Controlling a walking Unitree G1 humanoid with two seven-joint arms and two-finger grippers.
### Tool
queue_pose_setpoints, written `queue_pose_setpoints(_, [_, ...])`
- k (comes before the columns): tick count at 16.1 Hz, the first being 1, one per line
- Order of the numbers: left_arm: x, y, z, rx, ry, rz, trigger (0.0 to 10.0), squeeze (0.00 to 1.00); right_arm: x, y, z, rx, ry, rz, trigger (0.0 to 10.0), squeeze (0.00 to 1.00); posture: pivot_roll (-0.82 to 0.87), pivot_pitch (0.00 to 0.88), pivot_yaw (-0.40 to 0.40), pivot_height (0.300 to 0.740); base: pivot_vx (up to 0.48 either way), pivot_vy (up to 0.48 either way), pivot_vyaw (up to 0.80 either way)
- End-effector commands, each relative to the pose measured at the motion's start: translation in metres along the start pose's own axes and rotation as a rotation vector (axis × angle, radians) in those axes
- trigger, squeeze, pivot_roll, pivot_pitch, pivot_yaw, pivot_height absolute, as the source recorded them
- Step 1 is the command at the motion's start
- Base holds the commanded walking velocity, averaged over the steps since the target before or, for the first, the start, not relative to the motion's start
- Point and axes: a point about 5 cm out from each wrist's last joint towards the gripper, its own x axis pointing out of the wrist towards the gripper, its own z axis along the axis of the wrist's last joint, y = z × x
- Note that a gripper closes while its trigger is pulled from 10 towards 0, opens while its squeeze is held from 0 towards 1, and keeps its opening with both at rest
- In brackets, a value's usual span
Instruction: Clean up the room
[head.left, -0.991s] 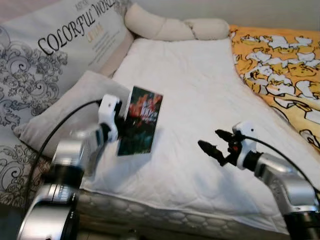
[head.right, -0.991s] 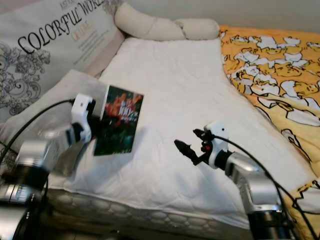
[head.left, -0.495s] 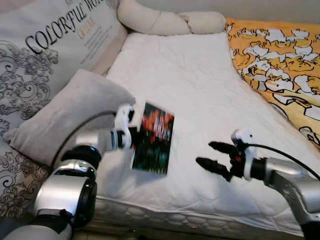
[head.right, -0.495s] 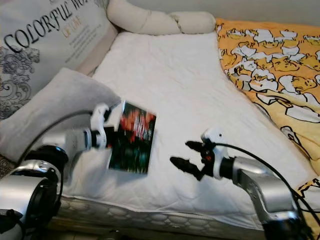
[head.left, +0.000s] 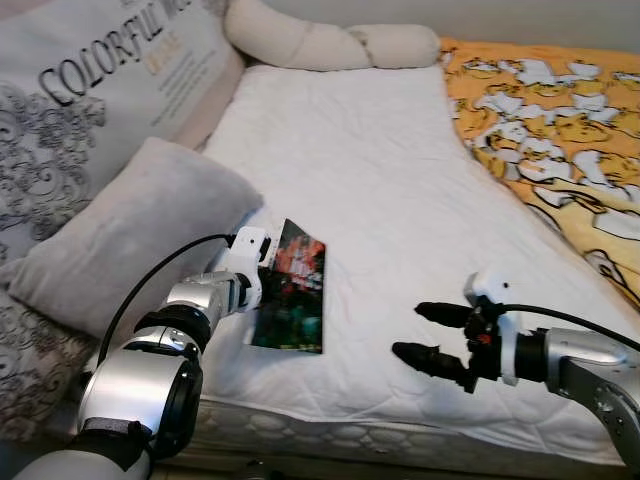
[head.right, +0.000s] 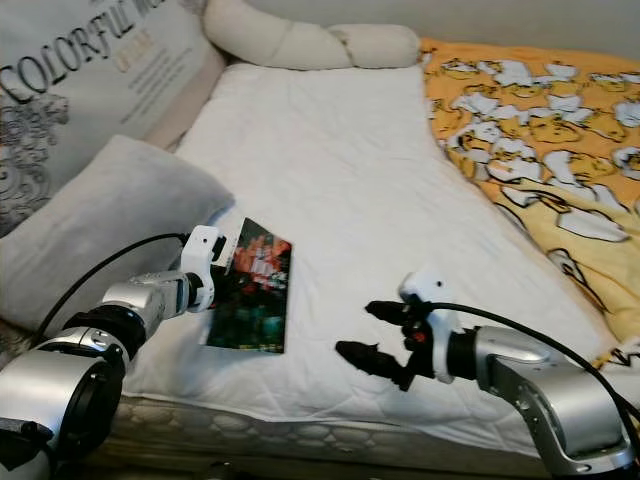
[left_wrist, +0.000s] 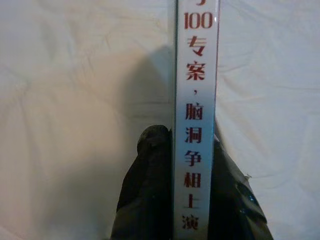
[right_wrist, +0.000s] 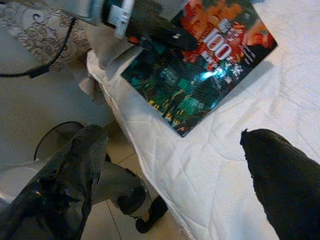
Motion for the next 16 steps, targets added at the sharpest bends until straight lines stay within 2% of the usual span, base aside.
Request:
queue_pose_setpoints(1, [-0.002,0.003,0.010,0.057,-0.028,0.025,10.0,1.00,0.003,0.004,0.002,-0.002,0.005,0.018,10.0,0.00,-0.25,0.000,0.031,0.740,0.000,0.000,0.00])
queue_pose_setpoints(4, [-0.003,0.006,0.016,0.156,-0.043,0.076,10.0,1.00,0.010,0.007,0.004,-0.031,0.022,0.020,10.0,0.00,-0.25,0.000,0.026,0.740,0.000,0.000,0.00])
queue_pose_setpoints(6, [-0.003,0.007,0.017,0.155,-0.051,0.102,10.0,1.00,0.010,0.007,0.005,-0.032,0.022,0.013,10.0,0.00,-0.25,0.000,0.027,0.740,0.000,0.000,0.00])
queue_pose_setpoints(9, [-0.008,0.021,0.010,0.218,-0.017,0.223,10.0,1.00,0.011,0.005,0.005,-0.045,0.018,-0.005,10.0,0.00,-0.24,0.000,0.030,0.740,0.000,0.000,0.00])
queue_pose_setpoints(10, [-0.011,0.026,0.010,0.235,-0.016,0.270,10.0,0.88,0.011,0.004,0.006,-0.048,0.009,-0.016,10.0,0.00,-0.24,0.000,0.031,0.740,0.000,0.000,0.00])
queue_pose_setpoints(11, [-0.012,0.029,0.010,0.235,-0.018,0.291,10.0,0.00,0.012,0.003,0.006,-0.048,0.004,-0.025,10.0,0.00,-0.24,0.000,0.030,0.740,0.000,0.000,0.00])
queue_pose_setpoints(14, [-0.021,0.044,0.009,0.236,-0.028,0.392,10.0,0.00,0.016,-0.004,0.008,-0.052,-0.027,-0.084,10.0,0.00,-0.22,0.000,0.035,0.740,0.000,0.000,0.00])
queue_pose_setpoints(16, [-0.025,0.049,0.014,0.172,-0.091,0.416,10.0,0.00,0.020,-0.009,0.007,-0.041,-0.048,-0.125,10.0,0.00,-0.18,0.000,0.039,0.740,0.000,0.000,0.00])
